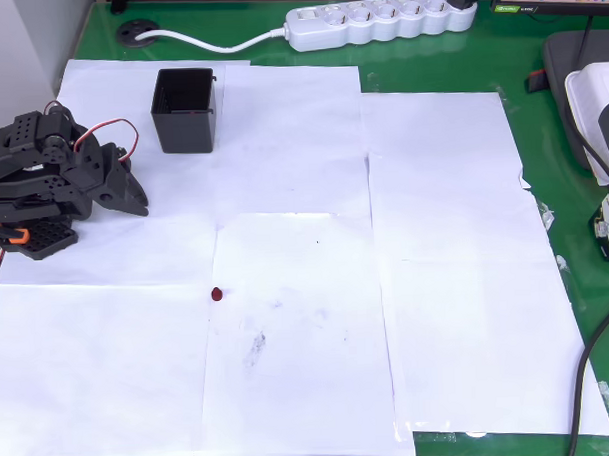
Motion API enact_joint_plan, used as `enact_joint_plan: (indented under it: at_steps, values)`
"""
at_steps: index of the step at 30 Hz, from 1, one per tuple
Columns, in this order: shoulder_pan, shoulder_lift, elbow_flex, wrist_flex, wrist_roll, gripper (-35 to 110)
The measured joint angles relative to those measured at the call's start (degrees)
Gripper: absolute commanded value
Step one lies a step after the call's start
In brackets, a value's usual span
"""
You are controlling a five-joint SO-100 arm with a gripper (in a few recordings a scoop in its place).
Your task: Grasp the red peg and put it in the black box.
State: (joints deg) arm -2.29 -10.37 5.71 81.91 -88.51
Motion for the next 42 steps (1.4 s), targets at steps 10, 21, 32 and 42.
enact_joint_plan:
  at_steps: [10,21,32,42]
  values:
    - [2.5,-0.5,-0.4,-0.2,1.2,0]
    - [3.1,2.7,-1.0,-11.5,4.1,0]
    - [9.1,19.4,0.0,-51.5,7.3,0]
    - [19.9,37.9,1.6,-82.1,9.4,0]
